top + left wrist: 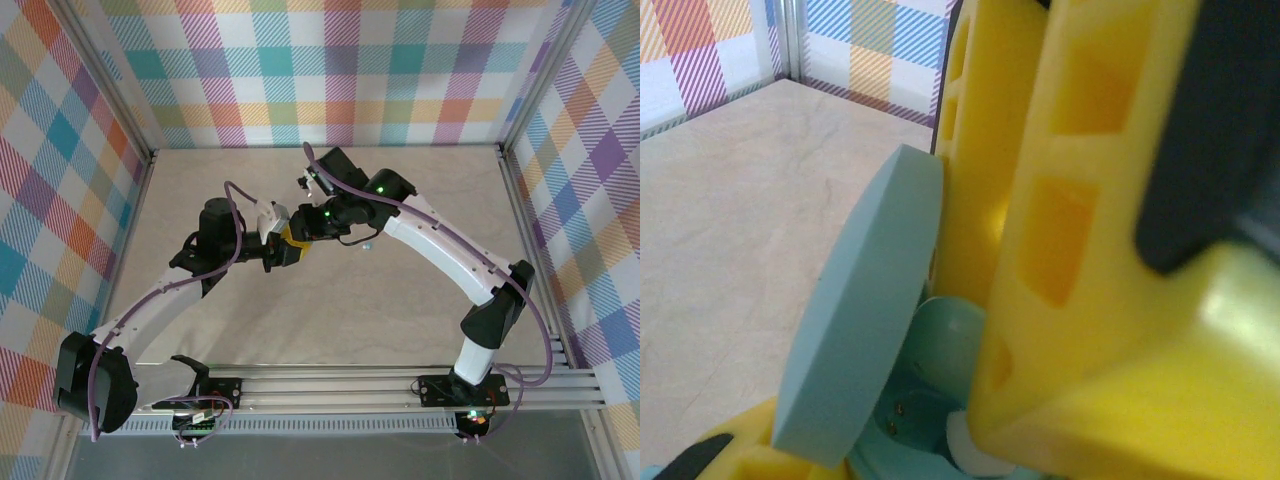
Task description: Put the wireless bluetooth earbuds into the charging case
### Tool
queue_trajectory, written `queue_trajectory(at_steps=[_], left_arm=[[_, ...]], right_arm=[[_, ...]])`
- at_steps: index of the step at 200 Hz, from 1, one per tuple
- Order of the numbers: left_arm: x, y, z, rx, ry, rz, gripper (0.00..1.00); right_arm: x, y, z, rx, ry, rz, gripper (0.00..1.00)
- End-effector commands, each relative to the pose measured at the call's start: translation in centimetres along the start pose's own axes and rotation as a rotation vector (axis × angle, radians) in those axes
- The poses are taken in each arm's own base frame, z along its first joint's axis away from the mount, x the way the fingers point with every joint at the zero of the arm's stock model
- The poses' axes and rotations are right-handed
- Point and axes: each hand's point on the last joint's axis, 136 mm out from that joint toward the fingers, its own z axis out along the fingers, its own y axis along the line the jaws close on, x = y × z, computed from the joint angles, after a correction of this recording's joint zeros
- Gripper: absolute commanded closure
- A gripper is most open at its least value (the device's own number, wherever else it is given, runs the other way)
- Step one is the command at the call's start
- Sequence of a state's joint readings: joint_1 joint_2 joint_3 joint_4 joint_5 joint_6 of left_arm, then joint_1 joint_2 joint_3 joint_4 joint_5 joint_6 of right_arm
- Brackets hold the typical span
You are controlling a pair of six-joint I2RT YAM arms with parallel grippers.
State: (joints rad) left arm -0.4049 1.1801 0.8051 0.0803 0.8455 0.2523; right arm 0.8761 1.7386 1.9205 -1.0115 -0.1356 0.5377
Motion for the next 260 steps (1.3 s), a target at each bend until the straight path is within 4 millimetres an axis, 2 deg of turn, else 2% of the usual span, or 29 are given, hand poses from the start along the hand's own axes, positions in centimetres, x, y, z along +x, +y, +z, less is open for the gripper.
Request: queue_trajectory(at_steps=[1, 59, 130, 198, 215, 260], left_arm=[[-1.1, -0.8, -0.3, 0.009, -0.029, 0.053, 1.0], [-1.2, -0.8, -0.2, 0.009, -0.03, 0.053, 1.0], [-1.1, -0.6, -0.1, 0.004, -0.023, 0.048, 1.0], [-1.2, -0.3, 0.1, 0.004, -0.019, 0.045, 1.0], [-1.5, -0.4, 0.1, 0.008, -0.023, 0.049, 1.0], [-2.0, -0.9, -0.1, 0.023, -0.025, 0.05, 1.0]], right_arm=[[0.2, 1.4, -0.6, -0.042, 0.011, -0.016, 0.66], [-0.3, 1.8, -0.9, -0.053, -0.009, -0.014, 0.6], [-0.4, 2.1, -1.2, -0.066, -0.017, -0.014, 0.59], [-1.6, 6.7, -6.4, -0.289, -0.144, -0.112, 0.64], [-1.9, 6.8, -7.5, -0.313, -0.164, -0.111, 0.64], [-3.4, 5.2, -10.6, -0.369, -0.226, -0.044, 0.64]])
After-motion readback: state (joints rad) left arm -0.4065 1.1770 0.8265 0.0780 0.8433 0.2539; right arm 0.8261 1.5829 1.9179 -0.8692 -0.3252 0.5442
